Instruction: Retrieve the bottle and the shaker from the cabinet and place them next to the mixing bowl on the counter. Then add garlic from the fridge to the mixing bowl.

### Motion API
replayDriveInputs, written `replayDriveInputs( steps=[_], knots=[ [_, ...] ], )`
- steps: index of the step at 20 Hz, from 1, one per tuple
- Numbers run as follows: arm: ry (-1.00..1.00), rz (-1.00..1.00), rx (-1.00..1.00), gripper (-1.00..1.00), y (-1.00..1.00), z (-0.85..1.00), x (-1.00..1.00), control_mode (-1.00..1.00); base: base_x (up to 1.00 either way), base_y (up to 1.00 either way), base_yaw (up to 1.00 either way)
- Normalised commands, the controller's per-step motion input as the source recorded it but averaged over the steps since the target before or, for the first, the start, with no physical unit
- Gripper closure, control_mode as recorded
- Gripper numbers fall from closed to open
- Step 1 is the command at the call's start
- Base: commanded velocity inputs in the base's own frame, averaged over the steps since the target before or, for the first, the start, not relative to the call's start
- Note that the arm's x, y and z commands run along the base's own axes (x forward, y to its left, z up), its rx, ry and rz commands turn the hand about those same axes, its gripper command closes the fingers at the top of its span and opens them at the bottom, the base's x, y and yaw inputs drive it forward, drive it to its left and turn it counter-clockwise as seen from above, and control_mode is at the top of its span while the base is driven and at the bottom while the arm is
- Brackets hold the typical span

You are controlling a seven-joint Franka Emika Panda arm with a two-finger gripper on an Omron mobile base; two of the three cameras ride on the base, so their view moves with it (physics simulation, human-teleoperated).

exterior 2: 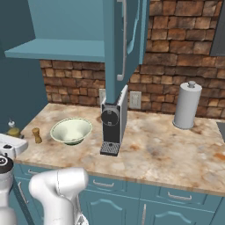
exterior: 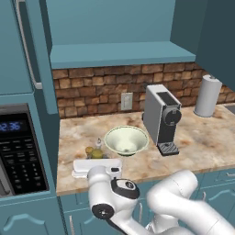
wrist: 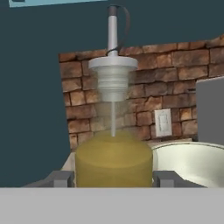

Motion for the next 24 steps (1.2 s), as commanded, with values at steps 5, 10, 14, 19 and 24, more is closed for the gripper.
replayDriveInputs(
  steps=[5,10,14,19,24],
  knots=[
    [-0.06,0.00,0.00,1.00,0.19,-0.22,0.00,-1.00,0.00,0.00,0.00],
    [-0.10,0.00,0.00,1.00,0.10,-0.08,0.04,-1.00,0.00,0.00,0.00],
    [0.00,0.00,0.00,1.00,0.02,0.00,0.18,-1.00,0.00,0.00,0.00],
    [0.00,0.00,0.00,1.00,0.02,-0.04,0.13,-1.00,0.00,0.00,0.00],
    [0.00,0.00,0.00,1.00,0.11,-0.27,0.01,-1.00,0.00,0.00,0.00]
  ],
)
